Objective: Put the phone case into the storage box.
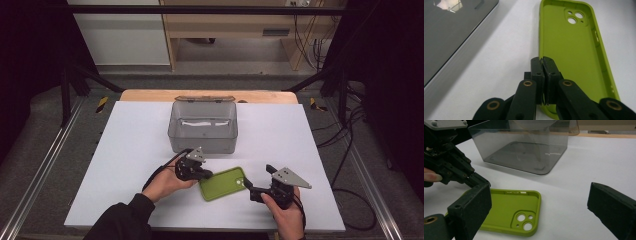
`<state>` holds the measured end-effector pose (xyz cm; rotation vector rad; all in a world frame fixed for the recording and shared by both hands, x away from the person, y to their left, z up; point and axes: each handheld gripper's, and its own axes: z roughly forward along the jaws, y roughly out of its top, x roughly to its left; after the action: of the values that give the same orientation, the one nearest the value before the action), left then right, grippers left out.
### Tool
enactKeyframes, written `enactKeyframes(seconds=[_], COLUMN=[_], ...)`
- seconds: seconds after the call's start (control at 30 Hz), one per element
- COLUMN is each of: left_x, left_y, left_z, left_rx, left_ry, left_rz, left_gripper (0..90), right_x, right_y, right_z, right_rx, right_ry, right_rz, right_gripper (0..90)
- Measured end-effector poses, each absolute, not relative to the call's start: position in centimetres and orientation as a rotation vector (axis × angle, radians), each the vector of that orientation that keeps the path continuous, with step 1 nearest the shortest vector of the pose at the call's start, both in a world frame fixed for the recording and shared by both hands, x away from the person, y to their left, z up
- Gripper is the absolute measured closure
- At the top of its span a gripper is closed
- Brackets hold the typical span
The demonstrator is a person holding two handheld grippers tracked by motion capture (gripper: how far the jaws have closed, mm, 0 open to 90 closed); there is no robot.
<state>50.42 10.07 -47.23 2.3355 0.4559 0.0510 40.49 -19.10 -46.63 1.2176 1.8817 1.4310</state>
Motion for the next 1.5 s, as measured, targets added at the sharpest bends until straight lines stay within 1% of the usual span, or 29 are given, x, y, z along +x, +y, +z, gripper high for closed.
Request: enactKeyframes(seconds=[0.3, 0.8, 0.97, 1.03, 1.5], left_x=[49.1, 45.7, 45.4, 45.1, 44.5], left_y=[11.0, 15.3, 16.6, 17.1, 17.1], left_z=[-46.0, -45.4, -45.5, -45.5, -46.2], left_rx=[2.233, 2.012, 1.959, 1.915, 1.895], left_ry=[0.485, 0.611, 0.649, 0.672, 0.713], left_rz=[0.135, 0.306, 0.334, 0.319, 0.349], left_gripper=[88.1, 88.1, 88.1, 88.1, 88.1], right_x=[40.3, 40.4, 40.5, 40.5, 40.7], right_y=[-19.4, -18.7, -17.8, -17.5, -16.6], right_z=[-46.3, -46.3, -46.4, -46.4, -46.5], right_rx=[1.212, 1.239, 1.231, 1.223, 1.226], right_ry=[1.839, 1.825, 1.849, 1.860, 1.896], right_rz=[1.455, 1.541, 1.545, 1.549, 1.583], right_gripper=[5.9, 4.6, 4.3, 4.2, 4.1])
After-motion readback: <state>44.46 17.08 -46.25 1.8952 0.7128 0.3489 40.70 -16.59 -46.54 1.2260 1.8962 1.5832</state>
